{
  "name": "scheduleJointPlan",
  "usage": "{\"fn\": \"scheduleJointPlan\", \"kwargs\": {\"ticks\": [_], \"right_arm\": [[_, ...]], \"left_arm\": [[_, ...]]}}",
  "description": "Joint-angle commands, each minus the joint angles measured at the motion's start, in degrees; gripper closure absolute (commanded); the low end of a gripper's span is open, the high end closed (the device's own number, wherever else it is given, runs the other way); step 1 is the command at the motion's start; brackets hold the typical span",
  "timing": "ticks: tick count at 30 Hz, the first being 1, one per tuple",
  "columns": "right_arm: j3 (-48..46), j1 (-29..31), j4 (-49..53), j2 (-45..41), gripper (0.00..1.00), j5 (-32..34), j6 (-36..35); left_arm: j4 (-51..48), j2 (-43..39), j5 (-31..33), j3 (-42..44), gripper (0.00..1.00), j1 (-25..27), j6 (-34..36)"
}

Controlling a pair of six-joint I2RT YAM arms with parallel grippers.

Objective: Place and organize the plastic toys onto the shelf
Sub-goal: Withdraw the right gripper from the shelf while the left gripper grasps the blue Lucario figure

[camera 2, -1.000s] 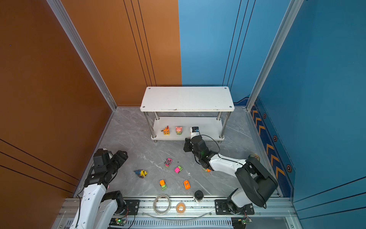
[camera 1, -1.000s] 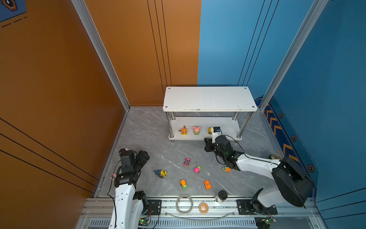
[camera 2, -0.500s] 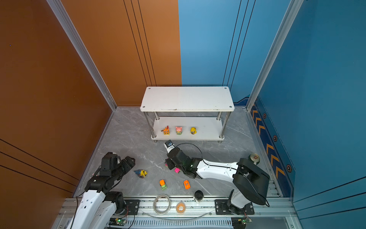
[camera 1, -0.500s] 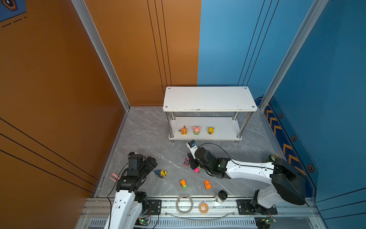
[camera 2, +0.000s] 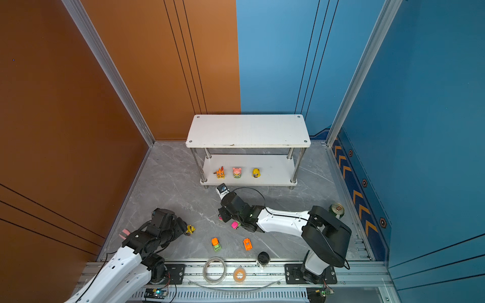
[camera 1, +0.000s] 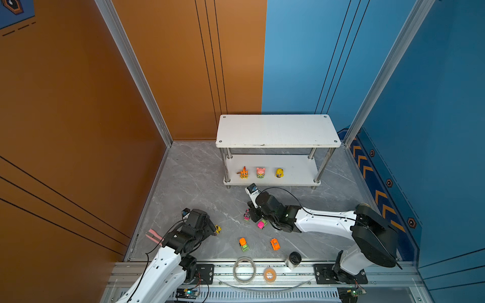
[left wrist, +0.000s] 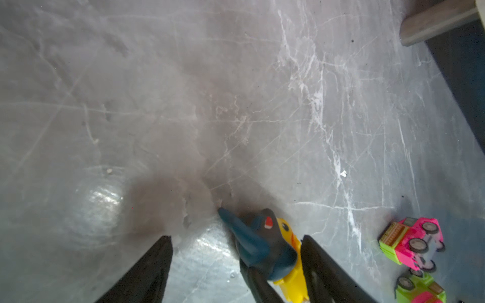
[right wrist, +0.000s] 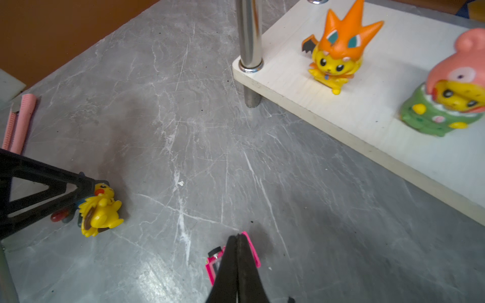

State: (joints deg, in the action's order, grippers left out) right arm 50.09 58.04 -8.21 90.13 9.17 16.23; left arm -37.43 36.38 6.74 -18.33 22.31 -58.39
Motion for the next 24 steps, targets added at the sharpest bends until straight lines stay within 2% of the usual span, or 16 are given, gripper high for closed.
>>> {"fn": "scheduleJointPlan", "kwargs": {"ticks": [1, 8, 15, 20, 24], "right_arm": [[-1.3, -1.3, 2.6, -3.6, 0.94, 1.4, -2.3], [-4.0, -3.6, 3.4, -8.7, 0.94, 3.4, -4.1], [-6.6, -4.7, 3.2, -11.2, 0.93, 3.4, -3.9], [-7.3, -5.0, 3.2, -11.7, 0.93, 3.3, -3.9], [-7.6, -5.1, 3.3, -12.0, 0.93, 2.9, -4.0]], "left_arm": [[2.9, 2.1, 2.5, 1.5, 0.28, 1.5, -2.4], [7.5, 8.3, 3.8, -0.3, 0.35, 5.0, -3.4], [10.9, 16.4, 6.2, -3.5, 0.34, 10.7, -4.4], [12.2, 19.5, 7.1, -5.1, 0.69, 12.7, -4.2], [12.6, 18.9, 8.1, -6.4, 0.8, 12.8, -2.5]]}}
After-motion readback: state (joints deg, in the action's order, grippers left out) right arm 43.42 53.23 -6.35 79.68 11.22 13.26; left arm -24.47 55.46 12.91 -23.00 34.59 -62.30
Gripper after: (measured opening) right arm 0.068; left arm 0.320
